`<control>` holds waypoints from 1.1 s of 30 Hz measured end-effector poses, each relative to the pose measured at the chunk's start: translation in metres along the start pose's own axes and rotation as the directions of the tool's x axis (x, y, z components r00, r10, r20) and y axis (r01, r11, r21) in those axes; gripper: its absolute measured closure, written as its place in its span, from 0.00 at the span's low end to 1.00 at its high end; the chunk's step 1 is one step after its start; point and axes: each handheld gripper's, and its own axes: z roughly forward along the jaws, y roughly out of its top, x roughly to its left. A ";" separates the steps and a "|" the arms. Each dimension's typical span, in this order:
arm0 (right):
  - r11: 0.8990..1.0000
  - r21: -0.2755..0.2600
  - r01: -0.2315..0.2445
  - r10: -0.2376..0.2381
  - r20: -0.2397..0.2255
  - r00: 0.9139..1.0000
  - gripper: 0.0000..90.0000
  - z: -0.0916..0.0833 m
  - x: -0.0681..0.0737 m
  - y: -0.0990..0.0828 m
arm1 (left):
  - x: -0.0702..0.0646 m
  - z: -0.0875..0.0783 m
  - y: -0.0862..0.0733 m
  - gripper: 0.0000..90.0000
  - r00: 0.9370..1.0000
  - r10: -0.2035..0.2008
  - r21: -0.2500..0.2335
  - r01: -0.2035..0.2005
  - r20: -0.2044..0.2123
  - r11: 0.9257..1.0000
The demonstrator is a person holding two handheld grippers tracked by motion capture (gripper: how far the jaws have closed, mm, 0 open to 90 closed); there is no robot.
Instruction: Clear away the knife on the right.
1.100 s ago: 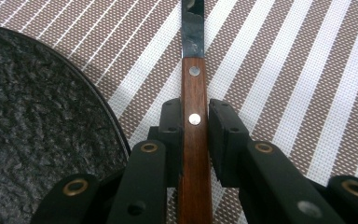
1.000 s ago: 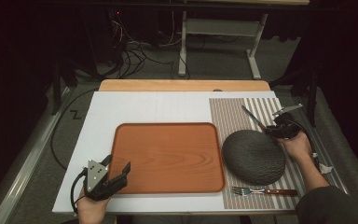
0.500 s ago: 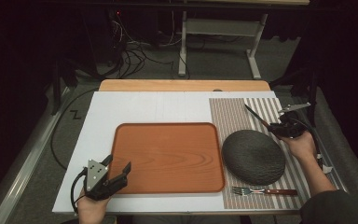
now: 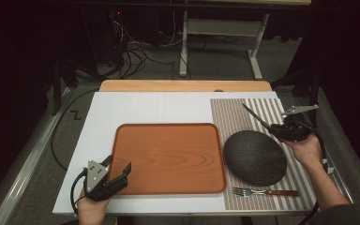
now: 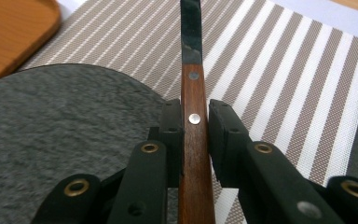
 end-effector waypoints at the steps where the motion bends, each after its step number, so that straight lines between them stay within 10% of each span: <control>1: 1.000 -0.005 0.004 -0.004 -0.007 1.000 0.88 -0.002 0.002 0.000 | 0.000 0.000 0.000 0.35 1.000 -0.001 -0.001 0.001 0.000 1.000; 33: 0.996 -0.068 0.059 -0.065 -0.103 0.993 0.87 -0.028 0.067 -0.008 | 0.004 -0.002 0.002 0.35 1.000 0.020 0.007 -0.020 0.021 1.000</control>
